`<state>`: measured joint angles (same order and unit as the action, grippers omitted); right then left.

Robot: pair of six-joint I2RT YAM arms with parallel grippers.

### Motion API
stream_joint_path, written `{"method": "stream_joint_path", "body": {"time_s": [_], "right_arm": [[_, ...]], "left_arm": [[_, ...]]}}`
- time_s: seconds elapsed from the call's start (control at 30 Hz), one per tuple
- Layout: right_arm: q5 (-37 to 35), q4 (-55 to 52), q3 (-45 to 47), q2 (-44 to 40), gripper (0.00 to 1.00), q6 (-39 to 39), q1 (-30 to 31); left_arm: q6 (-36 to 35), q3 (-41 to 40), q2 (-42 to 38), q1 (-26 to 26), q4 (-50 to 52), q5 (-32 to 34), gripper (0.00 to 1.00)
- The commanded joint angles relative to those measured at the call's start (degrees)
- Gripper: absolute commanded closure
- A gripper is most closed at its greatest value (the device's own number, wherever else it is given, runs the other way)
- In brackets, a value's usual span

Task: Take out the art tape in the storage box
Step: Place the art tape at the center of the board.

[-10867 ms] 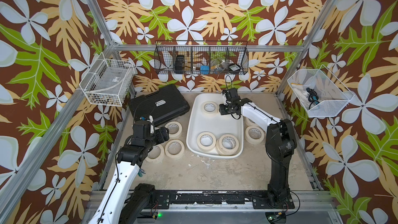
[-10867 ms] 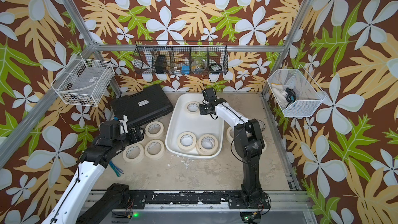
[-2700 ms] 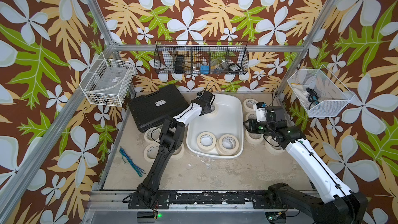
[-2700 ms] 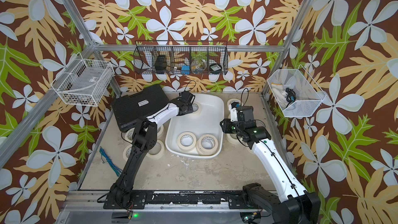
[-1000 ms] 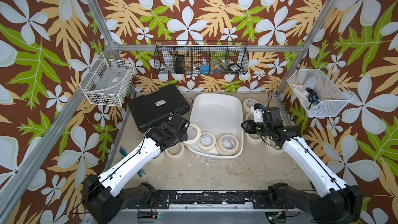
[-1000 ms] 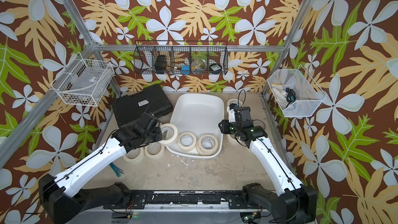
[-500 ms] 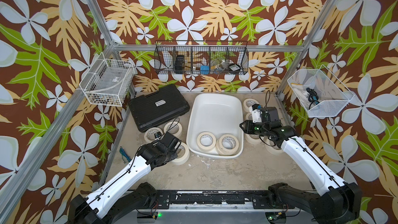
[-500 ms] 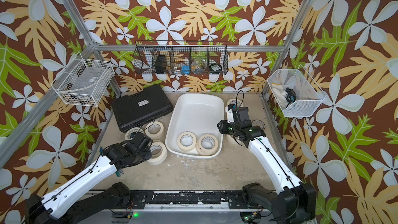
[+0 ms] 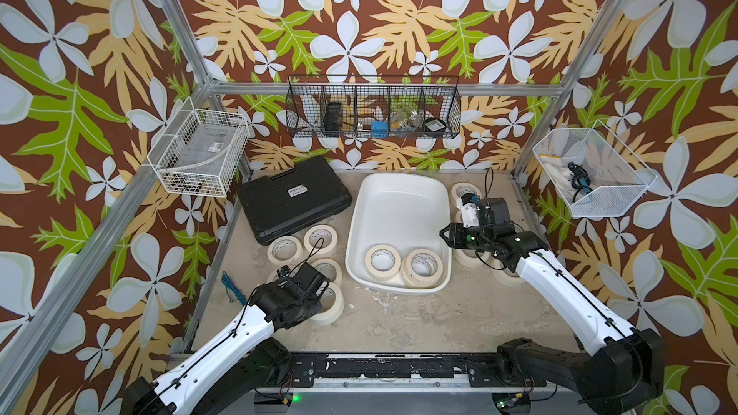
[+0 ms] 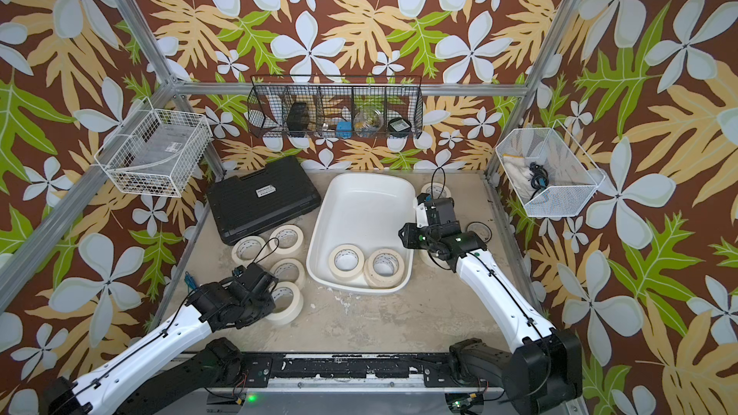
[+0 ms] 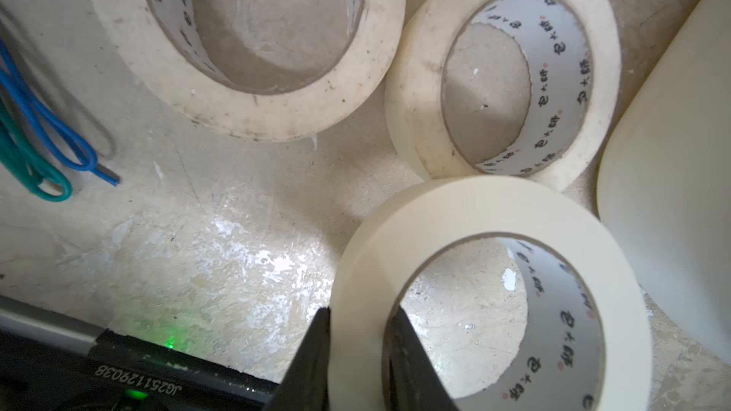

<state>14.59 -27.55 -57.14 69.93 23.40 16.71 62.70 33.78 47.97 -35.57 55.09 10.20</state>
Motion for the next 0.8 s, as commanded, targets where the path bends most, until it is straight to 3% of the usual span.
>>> {"method": "stream_joint_path", "body": {"time_s": [0.0,0.1,0.47,0.77], "right_arm": [[-1.05,1.11,-0.43,0.34,0.59,0.5,0.77],[-1.4,1.1,-0.47,0.64,0.59,0.51,1.22],[-1.98,1.45,-0.83,1.7,0.59,0.77,2.05],[-2.09,1.27,-0.76,1.33,0.59,0.6,2.19]], "left_arm": [[0.72,-1.58,0.44,-0.19,-0.7,-0.71,0.93],[0.82,-1.14,0.38,-1.25,-0.6,-1.9,0.97],[6.07,3.29,2.56,-11.17,-0.06,2.1,0.98],[6.32,-1.44,5.27,-11.79,-4.34,3.2,0.98]]}}
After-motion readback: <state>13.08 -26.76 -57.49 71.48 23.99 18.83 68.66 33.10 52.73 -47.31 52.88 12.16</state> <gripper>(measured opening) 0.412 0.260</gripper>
